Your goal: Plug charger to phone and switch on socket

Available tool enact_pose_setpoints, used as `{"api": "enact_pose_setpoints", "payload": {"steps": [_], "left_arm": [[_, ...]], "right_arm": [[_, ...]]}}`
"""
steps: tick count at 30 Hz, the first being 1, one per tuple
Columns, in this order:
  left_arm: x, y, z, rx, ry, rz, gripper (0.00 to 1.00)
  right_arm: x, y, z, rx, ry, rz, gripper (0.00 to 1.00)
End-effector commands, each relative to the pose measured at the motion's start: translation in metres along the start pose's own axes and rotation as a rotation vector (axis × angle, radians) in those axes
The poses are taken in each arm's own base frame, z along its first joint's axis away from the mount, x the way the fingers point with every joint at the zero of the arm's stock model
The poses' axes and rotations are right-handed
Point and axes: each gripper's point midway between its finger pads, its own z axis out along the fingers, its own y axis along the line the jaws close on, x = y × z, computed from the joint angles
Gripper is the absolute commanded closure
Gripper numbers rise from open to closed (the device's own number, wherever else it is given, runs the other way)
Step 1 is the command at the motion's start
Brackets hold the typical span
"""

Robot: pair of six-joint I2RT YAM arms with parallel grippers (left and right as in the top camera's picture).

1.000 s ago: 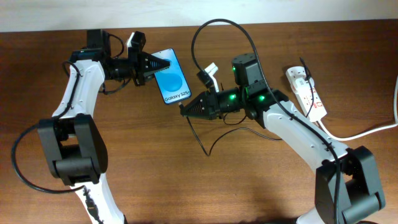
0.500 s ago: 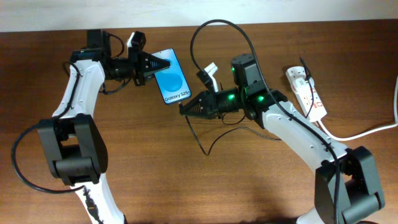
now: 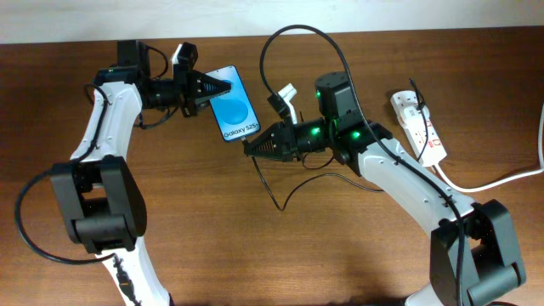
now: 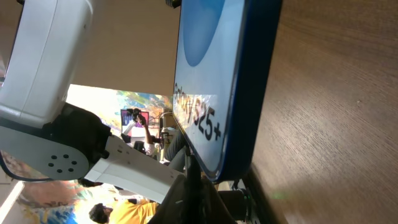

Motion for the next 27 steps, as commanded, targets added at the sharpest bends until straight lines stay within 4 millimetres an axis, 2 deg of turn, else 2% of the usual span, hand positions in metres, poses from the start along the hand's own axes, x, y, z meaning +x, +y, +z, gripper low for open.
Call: {"api": "enact_pose_setpoints", "payload": {"steps": [1, 16, 27], "left_arm": [[0.002, -0.011, -0.001, 0.045, 0.010, 0.013, 1.00], [0.002, -0.011, -0.001, 0.045, 0.010, 0.014, 1.00], [0.002, -0.011, -0.001, 0.045, 0.010, 0.014, 1.00]], "right_arm": [[-0.005, -0.001, -0.004, 0.001, -0.015, -0.002, 0.96], [-0.013, -0.008, -0.007, 0.035, -0.060, 0.058, 0.96], [-0.024, -0.002, 0.001, 0.044, -0.111, 0.038, 0.96]]}}
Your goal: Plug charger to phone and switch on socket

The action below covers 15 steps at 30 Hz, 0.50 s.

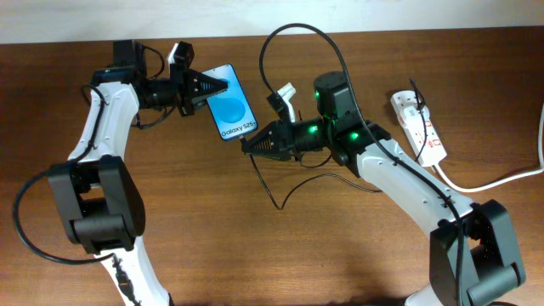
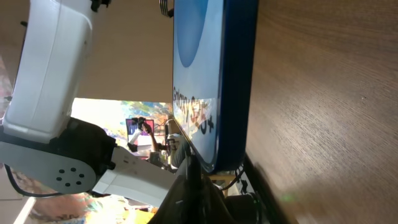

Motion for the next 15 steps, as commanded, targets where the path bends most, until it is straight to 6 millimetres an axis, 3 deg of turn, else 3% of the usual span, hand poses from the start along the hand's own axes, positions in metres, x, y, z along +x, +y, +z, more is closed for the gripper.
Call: {"api": "enact_pose_setpoints", "payload": {"steps": [1, 15], "left_arm": [[0.005, -0.012, 0.005, 0.046, 0.023, 0.006, 1.00], [0.008, -0.012, 0.011, 0.047, 0.038, 0.005, 1.00]], "right_arm": [[-0.020, 0.000, -0.001, 0.028, -0.087, -0.046, 0.96], [-0.030, 0.003, -0.002, 0.033, -0.137, -0.055, 0.96]]}}
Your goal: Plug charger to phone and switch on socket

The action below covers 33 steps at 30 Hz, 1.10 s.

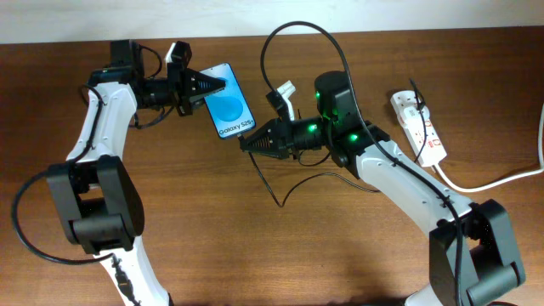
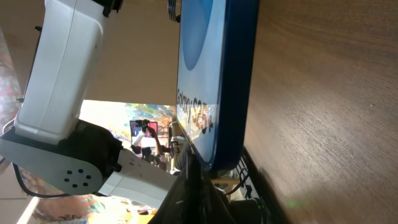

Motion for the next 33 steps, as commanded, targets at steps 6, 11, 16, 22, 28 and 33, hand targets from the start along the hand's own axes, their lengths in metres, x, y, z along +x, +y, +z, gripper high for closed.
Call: {"api": "enact_pose_setpoints", "payload": {"steps": [6, 11, 16, 22, 28, 33], "left_arm": [[0.010, -0.010, 0.017, 0.035, 0.049, 0.022, 1.00], [0.010, -0.010, 0.016, 0.035, 0.048, 0.022, 1.00], [0.010, -0.010, 0.016, 0.036, 0.048, 0.022, 1.00], [0.009, -0.010, 0.015, 0.036, 0.045, 0.030, 1.00], [0.001, -0.009, -0.002, 0.034, 0.006, 0.020, 1.00], [0.000, -0.009, -0.003, 0.034, 0.002, 0.027, 1.00]], "right_arm": [[-0.027, -0.003, -0.003, 0.056, -0.125, -0.034, 0.96], [-0.028, -0.010, 0.006, 0.099, -0.161, 0.022, 0.96], [-0.040, -0.028, 0.001, 0.184, -0.252, 0.073, 0.96], [-0.028, -0.020, 0.005, 0.140, -0.174, 0.030, 0.96], [-0.010, 0.004, -0.011, 0.013, -0.038, -0.076, 0.96], [0.008, 0.015, -0.013, -0.065, 0.061, -0.142, 0.96]]}}
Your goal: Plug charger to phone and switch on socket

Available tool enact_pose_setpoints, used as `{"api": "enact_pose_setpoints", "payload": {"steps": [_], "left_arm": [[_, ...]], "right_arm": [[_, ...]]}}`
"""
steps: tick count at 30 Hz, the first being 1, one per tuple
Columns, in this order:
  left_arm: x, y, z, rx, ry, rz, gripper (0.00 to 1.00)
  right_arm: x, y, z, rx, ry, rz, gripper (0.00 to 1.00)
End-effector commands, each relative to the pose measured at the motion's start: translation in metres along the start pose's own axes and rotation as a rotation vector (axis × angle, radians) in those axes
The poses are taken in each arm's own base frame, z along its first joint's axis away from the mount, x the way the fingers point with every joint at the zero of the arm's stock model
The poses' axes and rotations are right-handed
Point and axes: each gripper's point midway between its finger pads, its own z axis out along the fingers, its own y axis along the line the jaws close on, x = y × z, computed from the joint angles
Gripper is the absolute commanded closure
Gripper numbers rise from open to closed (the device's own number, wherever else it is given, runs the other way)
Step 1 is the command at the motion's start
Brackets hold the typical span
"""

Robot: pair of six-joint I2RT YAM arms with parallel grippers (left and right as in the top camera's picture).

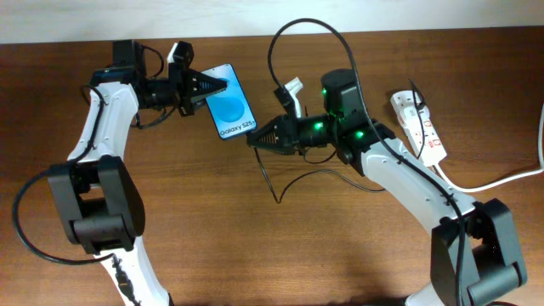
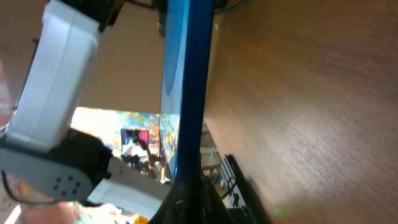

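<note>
In the overhead view a blue phone (image 1: pixel 231 104) with "Galaxy S25+" on its lit screen lies at the back middle of the table. My left gripper (image 1: pixel 219 85) is shut on its far end. My right gripper (image 1: pixel 252 141) is shut on the charger plug, its tip just off the phone's near right corner; the thin black cable (image 1: pixel 277 189) trails from it over the table. The right wrist view is blurred: the phone (image 2: pixel 186 93) shows edge-on straight ahead of my right gripper (image 2: pixel 186 198). I cannot tell whether the plug touches the phone. The white power strip (image 1: pixel 419 127) lies at the far right.
The strip's white cord (image 1: pixel 497 180) runs off the right edge. A black cable loop (image 1: pixel 297 34) arches above my right wrist. The white left arm (image 2: pixel 56 93) fills the left of the wrist view. The brown wooden table (image 1: pixel 255 255) shows bare wood in front.
My right gripper has shifted slightly to the right and turned, so the phone now shows edge-on in the wrist view instead of screen-side. The phone and left gripper stayed put.
Throughout, my left gripper held the phone's far end and my right gripper held the plug near its near corner. The right gripper sat below the corner, then closer in to it twice, and now sits a little further right, in line with the phone's edge.
</note>
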Motion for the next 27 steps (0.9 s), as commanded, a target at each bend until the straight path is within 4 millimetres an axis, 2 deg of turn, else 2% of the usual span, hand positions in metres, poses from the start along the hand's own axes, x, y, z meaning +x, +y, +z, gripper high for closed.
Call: {"api": "enact_pose_setpoints", "payload": {"steps": [1, 7, 11, 15, 19, 22, 27], "left_arm": [[-0.001, -0.007, -0.004, 0.015, -0.005, 0.030, 1.00], [-0.002, -0.004, -0.004, -0.001, -0.009, 0.023, 1.00], [-0.001, -0.002, -0.002, -0.011, -0.007, 0.022, 1.00], [-0.003, 0.003, -0.002, -0.039, -0.016, 0.029, 1.00], [-0.005, 0.009, -0.002, -0.076, -0.027, 0.031, 1.00], [-0.005, 0.008, -0.002, -0.072, -0.025, 0.030, 1.00], [-0.002, -0.005, -0.002, 0.005, -0.003, 0.038, 1.00]], "right_arm": [[0.014, 0.022, -0.003, -0.087, 0.087, -0.104, 0.96], [0.028, 0.000, 0.001, -0.016, 0.105, -0.143, 0.96], [0.023, -0.012, 0.011, 0.068, 0.066, -0.202, 0.96], [0.018, -0.013, 0.011, 0.085, 0.042, -0.194, 0.96], [0.006, -0.006, 0.008, 0.066, 0.004, -0.176, 0.96], [0.005, -0.006, 0.008, 0.064, 0.001, -0.172, 0.96], [0.002, -0.005, 0.009, 0.064, -0.011, -0.161, 0.96]]}}
